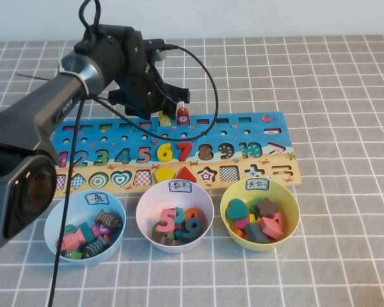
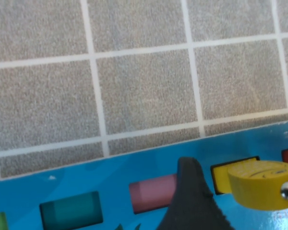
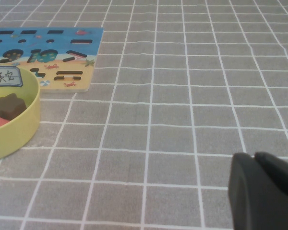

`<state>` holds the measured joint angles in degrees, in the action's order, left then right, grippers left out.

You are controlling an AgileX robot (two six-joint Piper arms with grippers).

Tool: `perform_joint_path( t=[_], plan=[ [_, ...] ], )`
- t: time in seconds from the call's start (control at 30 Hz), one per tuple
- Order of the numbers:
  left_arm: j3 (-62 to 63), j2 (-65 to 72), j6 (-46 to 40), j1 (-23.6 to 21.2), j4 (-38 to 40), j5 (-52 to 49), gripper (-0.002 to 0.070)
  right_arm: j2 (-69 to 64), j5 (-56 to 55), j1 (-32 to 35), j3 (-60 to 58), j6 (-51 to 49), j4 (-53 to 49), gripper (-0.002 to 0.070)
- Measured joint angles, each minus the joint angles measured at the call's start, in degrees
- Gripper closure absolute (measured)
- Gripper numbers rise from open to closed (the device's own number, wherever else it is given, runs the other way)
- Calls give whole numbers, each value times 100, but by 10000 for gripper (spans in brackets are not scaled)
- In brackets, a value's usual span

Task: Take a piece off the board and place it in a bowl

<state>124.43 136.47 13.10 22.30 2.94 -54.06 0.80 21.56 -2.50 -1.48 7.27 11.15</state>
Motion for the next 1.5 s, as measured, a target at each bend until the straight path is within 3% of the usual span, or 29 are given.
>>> perform_joint_path(
  t=[0.43,0.8,1.5],
  plan=[
    [0,88,-39,0,0,68,287,0,0,0,0,0,0,694],
    [0,88,-154,0,0,83,424,0,0,0,0,0,0,694],
    [0,17,-224,0,106,70,449,0,0,0,0,0,0,694]
  ],
)
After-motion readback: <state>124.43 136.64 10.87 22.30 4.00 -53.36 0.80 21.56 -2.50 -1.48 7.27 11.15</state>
